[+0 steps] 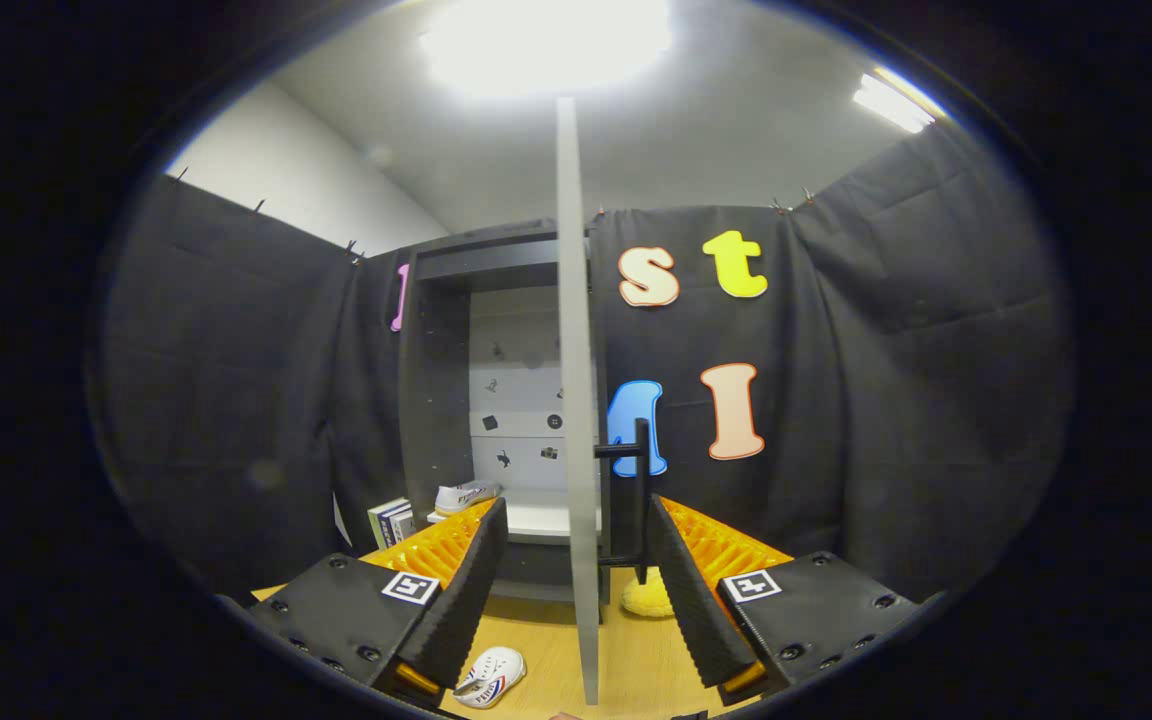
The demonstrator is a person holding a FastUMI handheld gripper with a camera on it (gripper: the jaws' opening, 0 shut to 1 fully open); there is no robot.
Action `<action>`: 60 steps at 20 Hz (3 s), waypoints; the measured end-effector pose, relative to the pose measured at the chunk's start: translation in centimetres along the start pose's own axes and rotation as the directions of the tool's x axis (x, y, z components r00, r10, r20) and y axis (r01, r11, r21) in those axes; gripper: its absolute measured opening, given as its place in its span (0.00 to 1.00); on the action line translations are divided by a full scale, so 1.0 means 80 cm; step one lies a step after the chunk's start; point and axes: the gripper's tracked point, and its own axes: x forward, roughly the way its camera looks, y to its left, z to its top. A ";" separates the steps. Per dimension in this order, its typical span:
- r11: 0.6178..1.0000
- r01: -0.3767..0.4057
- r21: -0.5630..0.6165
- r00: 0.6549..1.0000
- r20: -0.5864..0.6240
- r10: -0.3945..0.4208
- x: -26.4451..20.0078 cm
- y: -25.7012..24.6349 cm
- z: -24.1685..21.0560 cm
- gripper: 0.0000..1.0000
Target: Open the shoe cabinet door, grab the shoes and put them into the shoe cabinet, then close the shoe cabinet door.
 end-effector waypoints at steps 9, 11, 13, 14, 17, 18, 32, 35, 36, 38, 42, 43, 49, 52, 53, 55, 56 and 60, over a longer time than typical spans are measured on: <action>0.980 -0.198 -0.004 0.961 -0.198 0.193 0.008 0.089 -0.090 0.97; 0.975 -0.223 -0.004 0.943 -0.255 0.214 0.013 0.107 -0.119 0.97; 0.973 -0.232 -0.008 0.927 -0.304 0.219 0.014 0.113 -0.141 0.97; 0.972 -0.236 -0.002 0.918 -0.329 0.222 0.015 0.117 -0.153 0.97; 0.966 -0.255 0.029 0.883 -0.399 0.245 0.015 0.131 -0.193 0.98; 0.967 -0.255 0.029 0.871 -0.427 0.242 0.015 0.131 -0.206 0.97; 0.971 -0.206 0.123 0.526 -0.823 0.216 -0.052 0.141 -0.363 0.92; 0.972 -0.201 0.125 0.491 -0.845 0.210 -0.055 0.144 -0.377 0.82; 0.974 -0.196 0.116 0.474 -0.858 0.197 -0.056 0.141 -0.383 0.79; 0.978 -0.181 0.101 0.444 -0.880 0.172 -0.061 0.137 -0.391 0.72; 0.987 -0.134 0.092 0.433 -0.890 0.141 -0.053 0.137 -0.403 0.57; 0.991 -0.119 0.059 0.431 -0.896 0.105 -0.051 0.128 -0.407 0.53; 0.981 -0.047 0.191 0.440 -0.877 0.192 -0.050 0.128 -0.408 0.02; 0.970 -0.056 0.235 0.496 -0.837 0.231 -0.044 0.126 -0.391 0.02; 0.965 -0.060 0.257 0.518 -0.818 0.250 -0.042 0.125 -0.381 0.02; 0.949 -0.074 0.305 0.551 -0.781 0.294 -0.035 0.124 -0.361 0.02; 0.939 -0.077 0.334 0.569 -0.759 0.317 -0.031 0.127 -0.351 0.02; 0.895 -0.079 0.439 0.605 -0.692 0.393 -0.018 0.136 -0.312 0.02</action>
